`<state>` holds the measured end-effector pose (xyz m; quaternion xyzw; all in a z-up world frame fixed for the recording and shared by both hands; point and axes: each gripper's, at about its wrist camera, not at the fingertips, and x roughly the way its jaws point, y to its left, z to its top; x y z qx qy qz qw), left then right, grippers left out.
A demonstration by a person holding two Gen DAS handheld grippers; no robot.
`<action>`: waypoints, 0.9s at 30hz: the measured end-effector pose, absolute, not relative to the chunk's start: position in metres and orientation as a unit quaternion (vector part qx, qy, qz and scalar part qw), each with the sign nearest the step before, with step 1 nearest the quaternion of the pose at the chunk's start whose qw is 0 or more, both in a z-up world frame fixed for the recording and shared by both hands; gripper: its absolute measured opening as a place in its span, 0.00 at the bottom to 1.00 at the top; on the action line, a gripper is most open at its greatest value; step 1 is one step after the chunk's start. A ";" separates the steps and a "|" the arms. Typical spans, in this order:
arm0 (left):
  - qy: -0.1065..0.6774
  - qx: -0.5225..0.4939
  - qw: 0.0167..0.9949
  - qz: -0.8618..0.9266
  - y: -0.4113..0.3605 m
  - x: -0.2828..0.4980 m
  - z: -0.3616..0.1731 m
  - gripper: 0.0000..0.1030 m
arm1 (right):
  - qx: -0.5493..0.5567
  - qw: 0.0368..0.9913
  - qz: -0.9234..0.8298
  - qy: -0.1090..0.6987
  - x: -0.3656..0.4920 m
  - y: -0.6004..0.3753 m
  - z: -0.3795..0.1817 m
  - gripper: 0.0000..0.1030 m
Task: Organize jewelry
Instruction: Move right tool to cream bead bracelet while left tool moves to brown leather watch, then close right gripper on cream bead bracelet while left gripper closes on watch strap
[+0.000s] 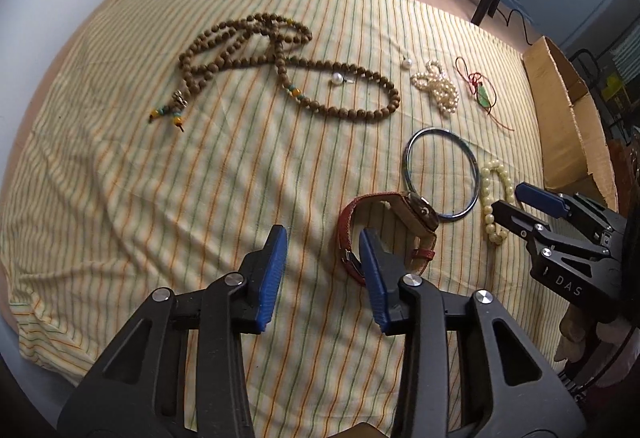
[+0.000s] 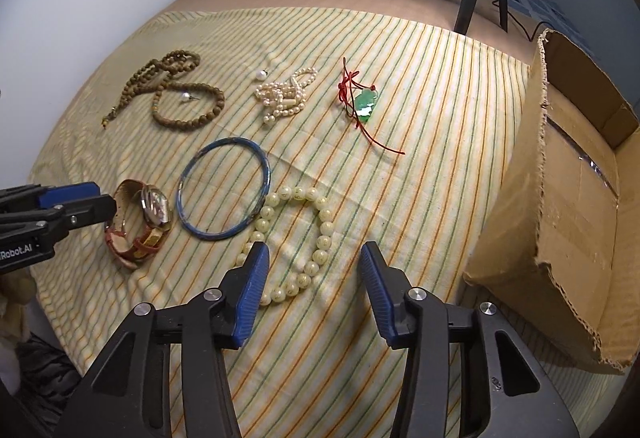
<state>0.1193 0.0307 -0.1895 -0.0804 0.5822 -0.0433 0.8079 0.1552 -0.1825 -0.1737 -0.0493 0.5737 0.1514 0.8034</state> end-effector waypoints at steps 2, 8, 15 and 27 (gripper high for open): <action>0.586 -0.080 0.805 -0.045 0.029 0.120 -0.193 0.36 | -0.052 0.802 0.150 0.575 0.157 -0.181 -0.176 0.44; 0.592 -0.079 0.800 -0.051 0.027 0.122 -0.202 0.26 | -0.062 0.802 0.151 0.575 0.158 -0.179 -0.178 0.41; 0.588 -0.073 0.804 -0.053 0.015 0.128 -0.204 0.08 | -0.045 0.800 0.166 0.575 0.156 -0.180 -0.177 0.09; 0.559 -0.078 0.824 -0.051 0.022 0.121 -0.185 0.02 | -0.036 0.813 0.172 0.555 0.148 -0.182 -0.162 0.06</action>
